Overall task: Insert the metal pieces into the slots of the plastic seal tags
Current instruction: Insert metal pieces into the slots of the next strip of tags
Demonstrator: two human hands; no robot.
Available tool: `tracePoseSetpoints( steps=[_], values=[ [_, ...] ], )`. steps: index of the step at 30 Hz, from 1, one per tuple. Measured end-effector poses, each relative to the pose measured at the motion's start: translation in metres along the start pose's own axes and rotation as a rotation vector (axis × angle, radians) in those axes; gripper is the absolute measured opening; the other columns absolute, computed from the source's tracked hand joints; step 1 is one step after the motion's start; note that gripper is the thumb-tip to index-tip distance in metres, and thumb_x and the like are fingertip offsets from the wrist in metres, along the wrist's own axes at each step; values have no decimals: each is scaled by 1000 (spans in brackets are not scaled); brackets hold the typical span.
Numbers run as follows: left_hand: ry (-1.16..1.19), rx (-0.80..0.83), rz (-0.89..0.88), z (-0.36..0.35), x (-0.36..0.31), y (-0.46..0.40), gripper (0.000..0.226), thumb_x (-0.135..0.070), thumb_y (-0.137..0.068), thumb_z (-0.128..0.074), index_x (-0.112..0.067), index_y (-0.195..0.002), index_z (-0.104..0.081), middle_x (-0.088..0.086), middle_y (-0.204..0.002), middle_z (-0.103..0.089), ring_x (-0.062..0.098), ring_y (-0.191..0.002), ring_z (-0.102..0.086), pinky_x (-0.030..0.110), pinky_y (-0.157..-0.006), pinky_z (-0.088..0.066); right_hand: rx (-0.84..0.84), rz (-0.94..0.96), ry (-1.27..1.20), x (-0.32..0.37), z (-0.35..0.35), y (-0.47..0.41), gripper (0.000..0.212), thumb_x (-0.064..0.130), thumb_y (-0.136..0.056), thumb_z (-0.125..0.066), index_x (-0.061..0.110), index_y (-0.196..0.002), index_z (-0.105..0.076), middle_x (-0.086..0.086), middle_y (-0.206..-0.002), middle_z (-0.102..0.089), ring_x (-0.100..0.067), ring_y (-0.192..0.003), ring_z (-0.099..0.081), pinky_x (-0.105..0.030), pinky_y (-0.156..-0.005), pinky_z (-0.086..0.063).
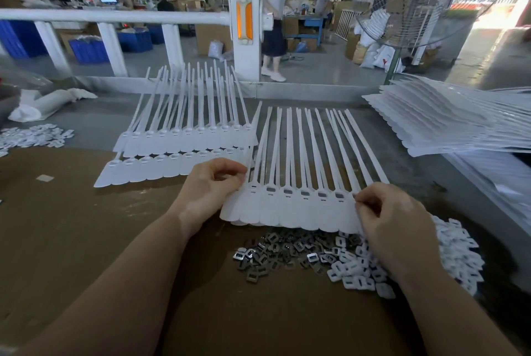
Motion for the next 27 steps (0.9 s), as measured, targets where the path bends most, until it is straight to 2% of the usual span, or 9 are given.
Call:
tracePoseSetpoints(
  steps=[3,7,10,13,15,19,23,25,27],
  values=[
    [-51,-16,2,-3,-1,1,6,-21,-82,-71,-25,-86,-70,-2,-87,-66,11,-83,-60,20,-72,-47,-2,1,6,0,-1,0,6,11,-85,-62,11,-86,-68,-2,-84,-65,-17,-79,-58,-28,-72,-47],
    [-141,-31,7,-6,-1,-1,10,-21,-78,-75,-24,-86,-70,-4,-82,-62,8,-76,-56,19,-63,-40,-18,7,12,0,-1,0,5,9,-85,-63,11,-85,-68,-2,-82,-65,-16,-77,-56,-24,-69,-40],
    [-161,-22,14,-8,-2,-2,12,-16,-77,-74,-24,-83,-68,-1,-79,-57,11,-75,-53,19,-62,-38,-18,8,10,0,-1,0,5,9,-85,-63,11,-85,-68,-2,-83,-65,-18,-78,-57,-26,-70,-44],
    [-222,-9,-6,-11,-5,-4,15,-14,-77,-73,-25,-81,-65,-3,-75,-51,8,-69,-48,10,-54,-36,-18,9,7,0,-1,0,6,9,-85,-63,11,-86,-68,-2,-83,-66,-18,-80,-58,-28,-72,-46],
    [-253,-11,-21,-12,-6,-4,18,-13,-77,-73,-27,-80,-62,-4,-75,-50,7,-68,-47,8,-53,-37,-15,12,4,1,-1,0,6,10,-85,-63,11,-87,-68,-3,-84,-66,-18,-81,-58,-30,-73,-48],
    [-285,-18,-45,-11,-6,-4,18,-15,-78,-73,-27,-81,-60,-3,-79,-53,7,-69,-49,8,-54,-38,-17,8,-8,2,0,1,5,10,-85,-63,11,-88,-68,-3,-86,-66,-19,-83,-59,-33,-74,-50],
    [-311,-17,-42,-10,-7,-5,17,-20,-80,-72,-22,-94,-64,2,-97,-61,12,-87,-56,15,-67,-40,-26,6,-10,1,1,1,6,11,-86,-62,11,-88,-68,-2,-85,-66,-19,-83,-59,-30,-73,-49],
    [-417,-73,-99,-9,-16,-4,18,-22,-81,-71,-21,-98,-64,0,-103,-56,11,-91,-53,18,-76,-39,-25,6,-8,1,0,1,6,11,-86,-62,11,-88,-68,-1,-85,-66,-18,-82,-58,-29,-72,-48],
    [-449,-77,-177,-13,-32,1,15,-23,-82,-69,-22,-96,-64,-3,-101,-57,10,-90,-52,20,-76,-39,-23,0,-12,1,0,1,7,12,-87,-61,12,-88,-68,0,-84,-65,-16,-81,-57,-28,-71,-46]
  ],
)
Point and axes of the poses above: each hand's wrist, its own y-axis away from the middle knuckle, its own z-axis out of the back of the hand, x = y × z, the point moved 7 cm from there along -y, towards the middle knuckle
